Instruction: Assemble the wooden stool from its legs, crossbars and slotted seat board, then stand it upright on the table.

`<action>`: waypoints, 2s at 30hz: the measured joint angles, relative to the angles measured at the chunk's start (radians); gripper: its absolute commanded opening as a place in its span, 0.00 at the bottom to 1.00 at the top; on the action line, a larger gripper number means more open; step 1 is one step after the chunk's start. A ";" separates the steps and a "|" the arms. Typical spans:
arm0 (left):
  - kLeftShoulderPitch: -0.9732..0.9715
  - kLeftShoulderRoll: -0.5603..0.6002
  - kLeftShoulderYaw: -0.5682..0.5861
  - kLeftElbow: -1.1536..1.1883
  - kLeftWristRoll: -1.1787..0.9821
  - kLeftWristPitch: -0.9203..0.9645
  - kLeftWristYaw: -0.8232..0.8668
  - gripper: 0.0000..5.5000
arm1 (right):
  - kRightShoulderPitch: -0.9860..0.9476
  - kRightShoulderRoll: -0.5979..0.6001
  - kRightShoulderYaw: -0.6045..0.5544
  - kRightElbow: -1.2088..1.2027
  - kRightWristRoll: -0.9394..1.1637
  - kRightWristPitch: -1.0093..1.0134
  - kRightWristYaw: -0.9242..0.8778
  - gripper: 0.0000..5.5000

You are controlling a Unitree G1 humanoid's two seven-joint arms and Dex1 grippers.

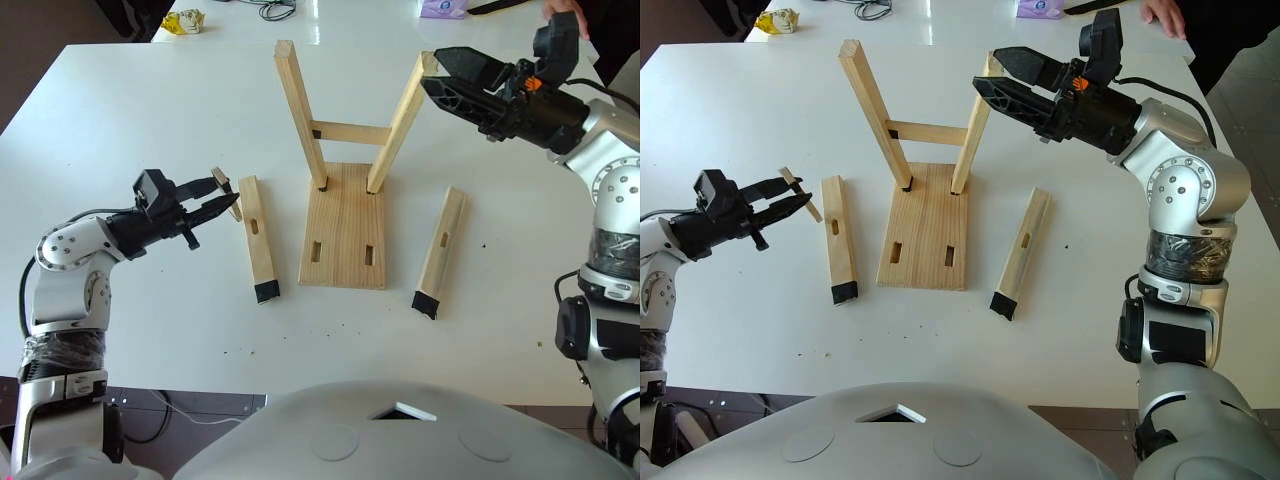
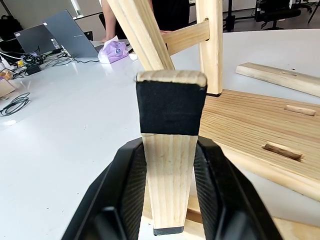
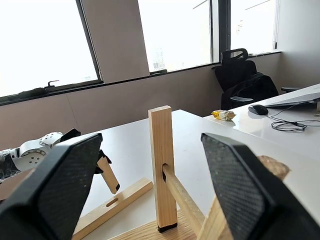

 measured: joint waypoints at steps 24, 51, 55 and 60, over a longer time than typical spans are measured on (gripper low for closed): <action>0.069 0.013 -0.047 -0.124 -0.005 -0.018 -0.065 0.24 | -0.040 -0.003 0.036 0.056 -0.020 -0.012 0.056 0.66; -0.032 0.017 -0.101 -0.054 0.032 -0.039 -0.108 0.24 | -0.029 -0.013 0.043 0.055 -0.019 0.012 0.071 0.66; -0.039 0.017 -0.097 -0.032 0.034 -0.052 -0.123 0.24 | -0.029 -0.018 0.043 0.054 -0.018 0.020 0.071 0.66; -0.048 0.021 -0.094 0.006 0.041 -0.070 -0.129 0.24 | -0.029 -0.018 0.043 0.054 -0.018 0.023 0.073 0.66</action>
